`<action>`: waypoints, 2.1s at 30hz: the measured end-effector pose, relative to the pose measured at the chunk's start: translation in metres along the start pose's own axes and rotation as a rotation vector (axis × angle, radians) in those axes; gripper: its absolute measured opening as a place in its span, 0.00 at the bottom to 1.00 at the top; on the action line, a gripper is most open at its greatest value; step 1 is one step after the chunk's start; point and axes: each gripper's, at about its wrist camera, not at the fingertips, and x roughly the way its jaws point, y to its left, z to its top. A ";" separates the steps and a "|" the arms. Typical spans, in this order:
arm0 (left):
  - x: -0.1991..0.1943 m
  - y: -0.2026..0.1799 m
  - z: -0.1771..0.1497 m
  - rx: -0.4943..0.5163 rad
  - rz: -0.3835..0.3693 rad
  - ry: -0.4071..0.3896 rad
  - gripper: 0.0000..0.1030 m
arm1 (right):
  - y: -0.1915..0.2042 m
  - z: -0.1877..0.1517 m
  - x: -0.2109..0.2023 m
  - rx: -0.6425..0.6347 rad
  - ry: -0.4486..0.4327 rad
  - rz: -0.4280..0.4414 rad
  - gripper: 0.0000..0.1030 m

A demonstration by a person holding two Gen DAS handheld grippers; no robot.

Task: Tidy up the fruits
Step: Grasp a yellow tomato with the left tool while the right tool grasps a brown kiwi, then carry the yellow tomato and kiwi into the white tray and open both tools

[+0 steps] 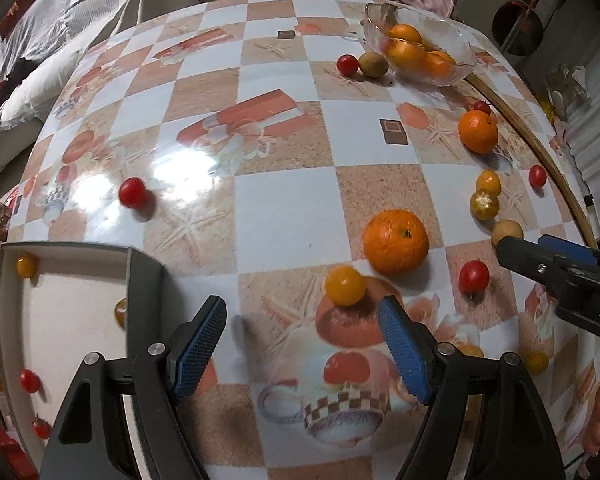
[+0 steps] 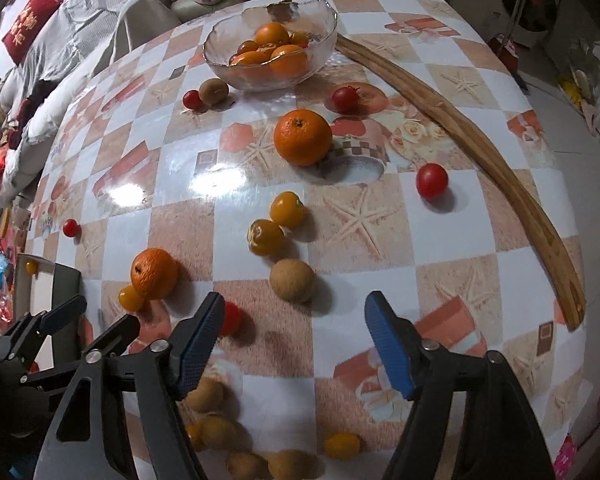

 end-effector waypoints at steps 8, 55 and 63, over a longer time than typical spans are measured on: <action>0.010 -0.008 0.007 0.000 0.021 0.004 0.64 | 0.003 0.005 0.017 -0.019 0.017 0.003 0.59; -0.067 0.068 -0.022 -0.142 -0.056 -0.087 0.20 | 0.085 -0.001 -0.024 -0.166 -0.026 0.090 0.27; -0.080 0.114 -0.045 -0.209 -0.015 -0.103 0.20 | 0.139 -0.007 -0.022 -0.248 -0.020 0.115 0.27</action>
